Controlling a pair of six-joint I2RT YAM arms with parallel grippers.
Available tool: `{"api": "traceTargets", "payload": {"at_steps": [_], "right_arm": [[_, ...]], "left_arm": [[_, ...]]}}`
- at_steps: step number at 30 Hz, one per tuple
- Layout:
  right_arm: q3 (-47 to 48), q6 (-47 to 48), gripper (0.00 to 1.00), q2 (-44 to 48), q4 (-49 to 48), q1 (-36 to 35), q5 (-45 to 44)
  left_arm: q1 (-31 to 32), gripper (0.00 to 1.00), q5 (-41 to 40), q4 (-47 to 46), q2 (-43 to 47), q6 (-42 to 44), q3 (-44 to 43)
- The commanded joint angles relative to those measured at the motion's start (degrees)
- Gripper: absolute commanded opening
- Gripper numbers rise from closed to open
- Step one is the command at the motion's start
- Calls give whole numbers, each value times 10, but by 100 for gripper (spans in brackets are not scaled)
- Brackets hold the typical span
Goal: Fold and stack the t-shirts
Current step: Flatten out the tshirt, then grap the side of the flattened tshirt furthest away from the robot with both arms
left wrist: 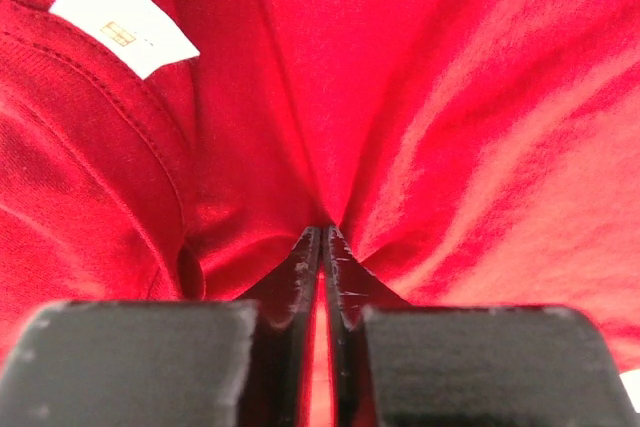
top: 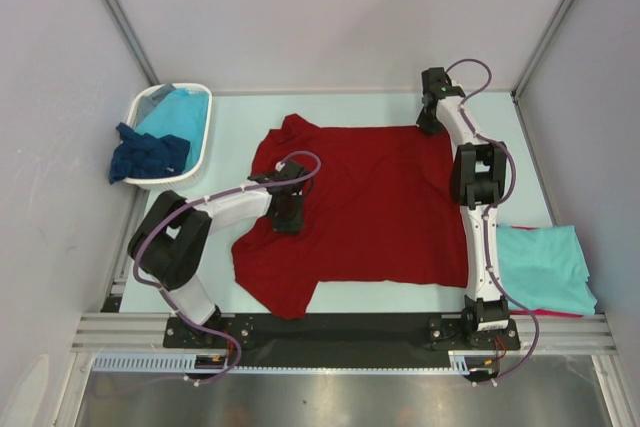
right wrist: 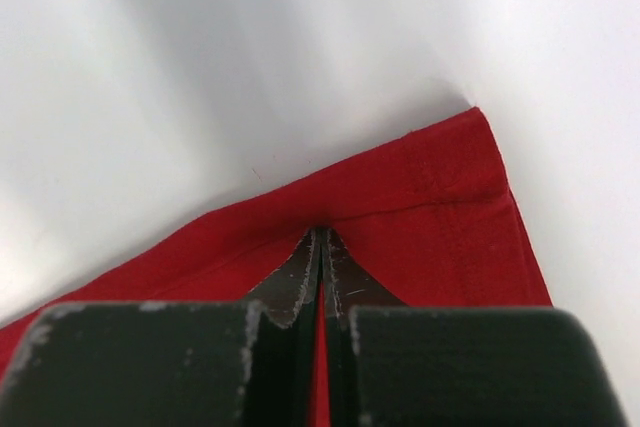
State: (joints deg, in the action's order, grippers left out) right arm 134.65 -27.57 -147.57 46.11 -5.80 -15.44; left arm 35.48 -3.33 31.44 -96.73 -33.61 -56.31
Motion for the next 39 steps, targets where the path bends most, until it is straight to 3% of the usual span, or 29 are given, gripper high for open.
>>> {"api": "traceTargets", "payload": {"at_steps": [1, 4, 5, 6, 9, 12, 17, 26, 33, 39], "right_arm": [[12, -3, 7, 3, -8, 6, -1], [4, -2, 25, 46, -12, -3, -6], [4, -1, 29, 57, -15, -6, -10], [5, 0, 38, 86, -18, -11, -11], [9, 3, 50, 129, -17, -22, -10], [-24, 6, 52, 193, -16, -46, -5], [-198, 10, 52, 328, -48, -92, -23], [-399, 6, 46, 490, -49, -132, -40], [-476, 16, 45, 541, -56, -133, -44], [-486, 16, 44, 541, -67, -134, -20]], "left_arm": [[12, 22, -3, 45, 19, -1, 14], [23, 49, -34, 47, 59, 3, -9], [27, 65, -62, 47, 72, 4, -16], [31, 72, -73, 48, 94, 6, -22], [36, 83, -105, 52, 120, 11, -52], [36, 85, -132, 58, 120, 14, -78], [15, 83, -141, 56, 88, 15, -142], [-107, 73, -91, 76, -49, 21, -285], [-139, 73, -117, 93, -157, 42, -426], [-140, 67, -116, 156, -281, 64, -653]]}}
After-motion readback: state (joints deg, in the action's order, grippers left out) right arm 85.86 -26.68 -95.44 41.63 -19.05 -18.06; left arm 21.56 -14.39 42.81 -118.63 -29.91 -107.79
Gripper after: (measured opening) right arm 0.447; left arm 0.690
